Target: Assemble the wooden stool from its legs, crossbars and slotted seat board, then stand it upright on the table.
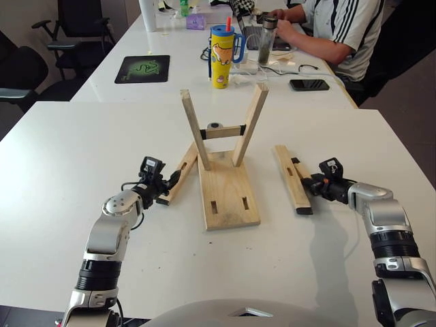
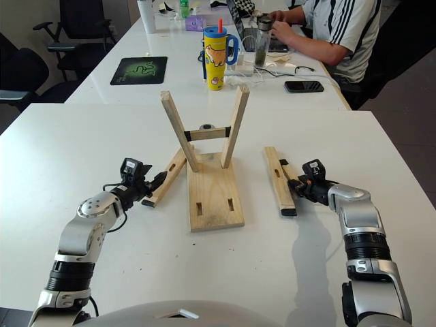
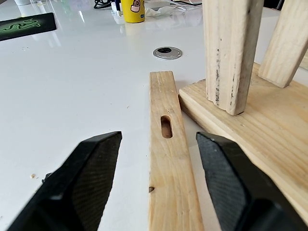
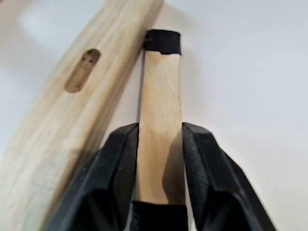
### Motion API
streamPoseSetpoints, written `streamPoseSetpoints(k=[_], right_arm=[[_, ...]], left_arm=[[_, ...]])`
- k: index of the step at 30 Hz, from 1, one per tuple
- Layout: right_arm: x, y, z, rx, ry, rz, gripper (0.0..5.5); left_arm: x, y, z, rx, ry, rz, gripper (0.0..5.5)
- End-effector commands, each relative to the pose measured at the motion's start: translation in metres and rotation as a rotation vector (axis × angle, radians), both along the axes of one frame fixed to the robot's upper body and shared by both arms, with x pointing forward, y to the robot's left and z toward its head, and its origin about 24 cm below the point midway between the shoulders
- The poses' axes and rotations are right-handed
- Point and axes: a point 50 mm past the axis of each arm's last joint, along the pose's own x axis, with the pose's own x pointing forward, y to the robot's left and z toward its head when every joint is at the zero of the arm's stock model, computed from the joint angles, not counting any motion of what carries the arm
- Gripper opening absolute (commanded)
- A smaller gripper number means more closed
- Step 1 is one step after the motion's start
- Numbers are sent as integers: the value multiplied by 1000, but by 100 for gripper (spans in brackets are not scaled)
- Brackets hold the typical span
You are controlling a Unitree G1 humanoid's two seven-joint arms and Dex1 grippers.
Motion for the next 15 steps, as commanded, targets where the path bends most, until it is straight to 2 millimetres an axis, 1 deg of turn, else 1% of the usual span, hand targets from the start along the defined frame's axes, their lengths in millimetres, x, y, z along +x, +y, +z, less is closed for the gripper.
streamPoseSetpoints(k=[1, 2, 4, 6, 8, 10, 12, 13, 15], right_arm=[[6, -5, 2, 3, -12, -76, 131], [12, -6, 10, -6, -76, -100, 131], [27, -10, 34, -19, -254, -160, 131], [41, -10, 67, 24, -447, -216, 131], [50, -3, 105, 66, -643, -222, 131], [53, 11, 139, 124, -812, -178, 131], [50, 31, 164, 179, -925, -83, 131], [47, 43, 174, 213, -963, -17, 131], [39, 66, 189, 256, -1005, 107, 131]], left_arm=[[2, -1, 3, -18, -13, 7, 288], [2, -1, 4, -26, -21, 12, 288], [4, 1, 9, -52, -49, 32, 288], [9, 3, 19, -111, -102, 70, 288], [14, 7, 33, -198, -169, 116, 288], [18, 9, 52, -332, -246, 150, 288], [18, 7, 74, -501, -312, 135, 288], [16, 2, 86, -596, -335, 86, 288], [7, -11, 104, -746, -347, -53, 288]])
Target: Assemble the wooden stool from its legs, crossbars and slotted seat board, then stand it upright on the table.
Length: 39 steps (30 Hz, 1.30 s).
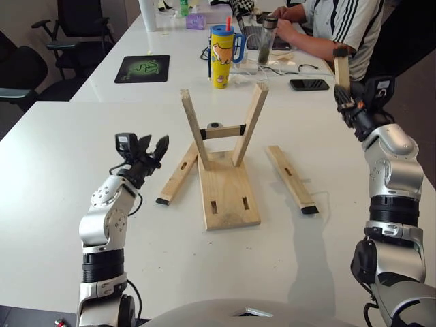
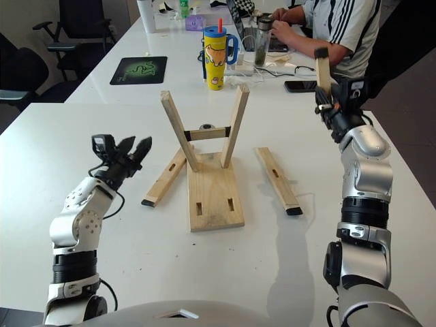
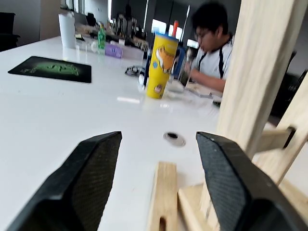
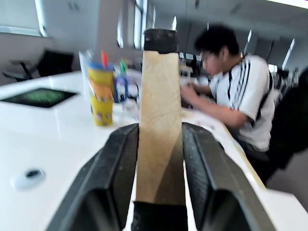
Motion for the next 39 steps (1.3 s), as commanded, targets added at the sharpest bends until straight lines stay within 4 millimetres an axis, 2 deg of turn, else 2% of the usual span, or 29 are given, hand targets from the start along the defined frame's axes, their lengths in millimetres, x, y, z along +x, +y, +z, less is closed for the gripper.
streamPoseSetpoints(k=[1, 5, 10, 19, 28, 39], right_arm=[[-15, 49, 28, -27, -104, 266, 131], [-35, 94, 26, -149, -95, 500, 131], [-47, 121, 3, -270, -68, 629, 131], [-52, 139, 3, -285, -102, 710, 131], [-56, 155, -6, -316, -93, 800, 131], [-58, 159, -8, -336, -107, 814, 131]], left_arm=[[-15, -25, 39, -231, -127, -256, 288], [-30, -45, 64, -292, -184, -434, 288], [-31, -57, 76, -363, -182, -498, 288], [-24, -60, 74, -542, -108, -483, 288], [-24, -67, 74, -550, -96, -499, 288], [-16, -63, 70, -540, -82, -427, 124]])
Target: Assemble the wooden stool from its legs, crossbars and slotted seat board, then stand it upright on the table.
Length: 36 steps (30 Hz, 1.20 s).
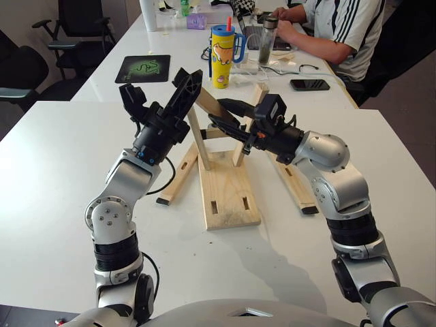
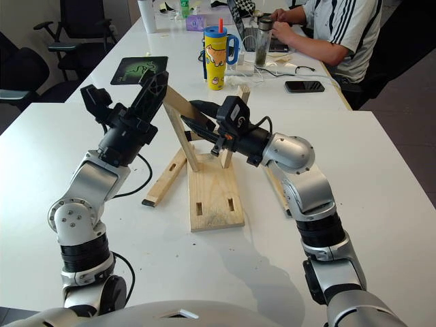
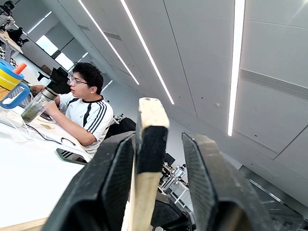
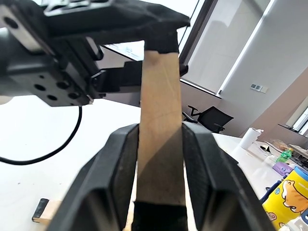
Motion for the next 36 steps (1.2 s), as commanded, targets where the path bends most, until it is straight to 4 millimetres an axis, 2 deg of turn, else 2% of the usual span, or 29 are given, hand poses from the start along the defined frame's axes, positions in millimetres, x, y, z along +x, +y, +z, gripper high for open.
streamPoseSetpoints(k=[1, 5, 14, 15, 21, 27, 30, 33, 36], right_arm=[[-1, 3, 4, -19, -38, 4, 131], [-1, 4, 3, -34, -49, 0, 131], [-2, 6, -3, -72, -61, 8, 131], [-2, 6, -4, -77, -56, 12, 168], [2, 2, 1, -16, -14, -9, 244], [18, -21, 22, 229, 135, -94, 245], [23, -35, 23, 295, 202, -144, 245], [32, -55, 10, 358, 270, -296, 245], [33, -76, 0, 420, 281, -456, 245]], left_arm=[[6, 0, 1, 22, 12, 36, 108], [7, 1, 0, 23, 15, 47, 49], [7, 3, 1, 10, 17, 68, 43], [8, 4, 1, 8, 18, 73, 43], [10, 16, 1, 28, 13, 137, 43], [5, 60, 4, 95, -23, 253, 43], [2, 78, 1, 158, -24, 303, 43], [5, 86, -16, 288, 21, 350, 43], [14, 80, -41, 379, 67, 359, 43]])
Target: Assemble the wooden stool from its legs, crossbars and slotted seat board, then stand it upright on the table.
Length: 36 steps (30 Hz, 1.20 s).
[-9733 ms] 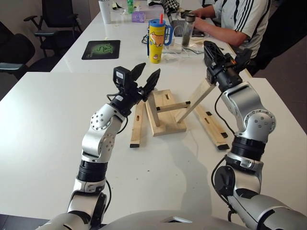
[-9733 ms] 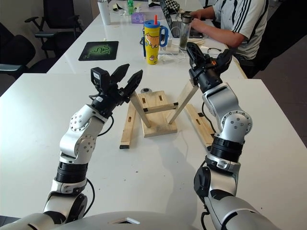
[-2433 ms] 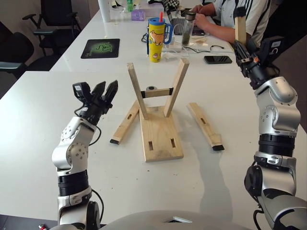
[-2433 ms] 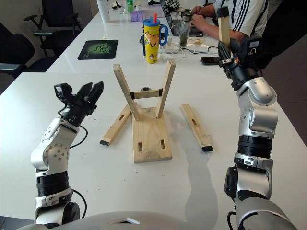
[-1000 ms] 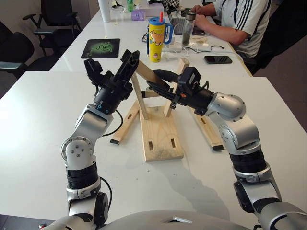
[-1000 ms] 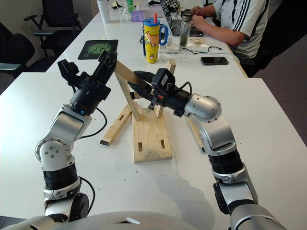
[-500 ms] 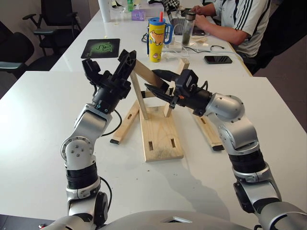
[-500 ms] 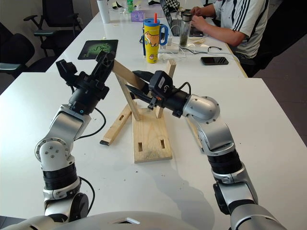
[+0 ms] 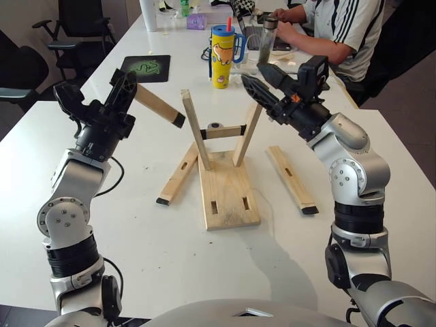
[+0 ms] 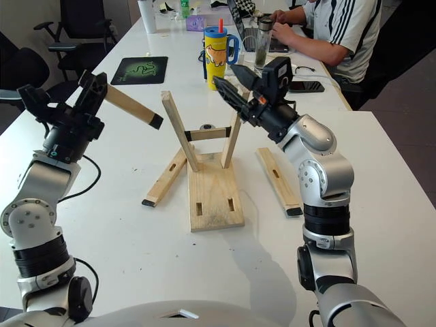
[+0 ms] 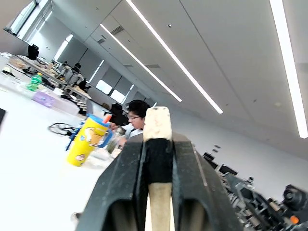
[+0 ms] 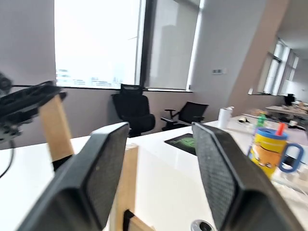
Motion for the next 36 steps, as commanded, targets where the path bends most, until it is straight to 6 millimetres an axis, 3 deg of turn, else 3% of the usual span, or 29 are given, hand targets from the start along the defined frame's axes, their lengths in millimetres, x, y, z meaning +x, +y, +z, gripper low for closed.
streamPoseSetpoints(k=[1, 4, 9, 19, 36], right_arm=[[2, -27, -16, 67, 59, -221, 245], [4, -38, -22, 98, 76, -330, 245], [5, -48, -45, 79, 124, -423, 245], [-1, -48, -72, 43, 178, -458, 245], [-2, -48, -77, 25, 192, -449, 245]], left_arm=[[10, -9, -39, 130, 106, 19, 43], [17, -17, -65, 223, 149, 39, 43], [35, -21, -88, 314, 160, 85, 43], [53, -28, -102, 301, 155, 93, 43], [52, -24, -119, 352, 207, 87, 43]])
